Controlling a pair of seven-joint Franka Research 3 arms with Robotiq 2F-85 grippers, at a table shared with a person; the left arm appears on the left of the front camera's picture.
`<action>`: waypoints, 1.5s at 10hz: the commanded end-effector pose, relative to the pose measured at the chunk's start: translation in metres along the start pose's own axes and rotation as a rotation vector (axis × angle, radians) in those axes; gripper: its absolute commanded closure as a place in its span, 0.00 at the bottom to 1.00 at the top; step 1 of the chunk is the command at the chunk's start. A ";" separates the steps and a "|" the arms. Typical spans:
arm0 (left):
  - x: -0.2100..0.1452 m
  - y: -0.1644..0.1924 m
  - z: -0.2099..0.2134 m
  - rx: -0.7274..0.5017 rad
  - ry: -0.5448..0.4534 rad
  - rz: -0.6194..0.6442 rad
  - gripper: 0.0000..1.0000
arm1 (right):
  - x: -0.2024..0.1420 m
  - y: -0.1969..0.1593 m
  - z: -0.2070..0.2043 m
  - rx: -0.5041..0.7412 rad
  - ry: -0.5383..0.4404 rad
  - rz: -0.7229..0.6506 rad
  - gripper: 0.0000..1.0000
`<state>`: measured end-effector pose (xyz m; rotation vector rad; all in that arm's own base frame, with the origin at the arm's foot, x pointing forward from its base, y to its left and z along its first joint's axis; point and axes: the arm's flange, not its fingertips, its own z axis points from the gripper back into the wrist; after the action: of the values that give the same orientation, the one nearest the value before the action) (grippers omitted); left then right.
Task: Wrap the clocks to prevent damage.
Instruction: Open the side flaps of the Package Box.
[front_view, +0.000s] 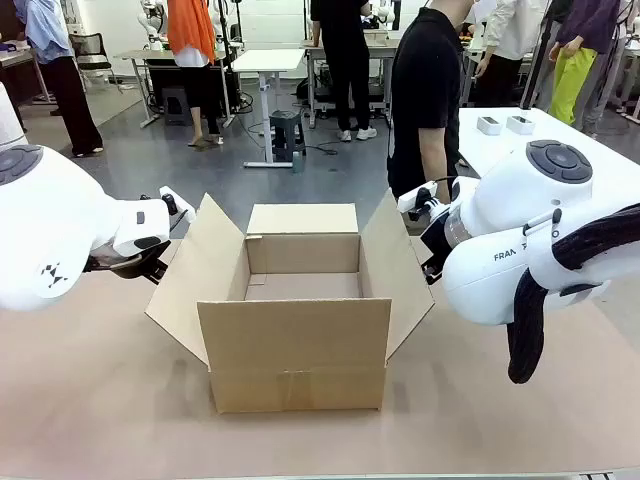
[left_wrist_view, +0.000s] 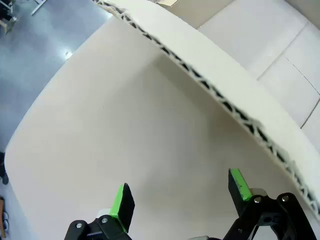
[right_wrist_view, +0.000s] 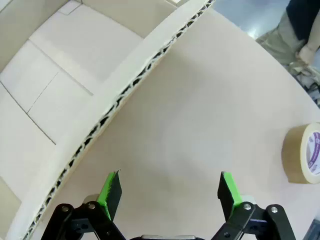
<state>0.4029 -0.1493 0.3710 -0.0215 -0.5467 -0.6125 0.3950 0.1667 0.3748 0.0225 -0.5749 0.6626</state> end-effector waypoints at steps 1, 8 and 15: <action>0.000 0.000 0.000 0.000 -0.001 0.000 0.00 | 0.000 0.000 0.000 0.000 0.000 0.000 0.00; 0.000 0.000 0.000 0.000 -0.001 0.000 0.00 | 0.000 0.000 0.000 0.000 0.000 0.000 0.00; 0.000 0.000 0.000 0.000 -0.001 0.000 0.00 | 0.000 0.000 0.000 0.000 0.000 0.000 0.00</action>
<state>0.4029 -0.1493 0.3710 -0.0215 -0.5468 -0.6127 0.3950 0.1666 0.3748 0.0223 -0.5749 0.6626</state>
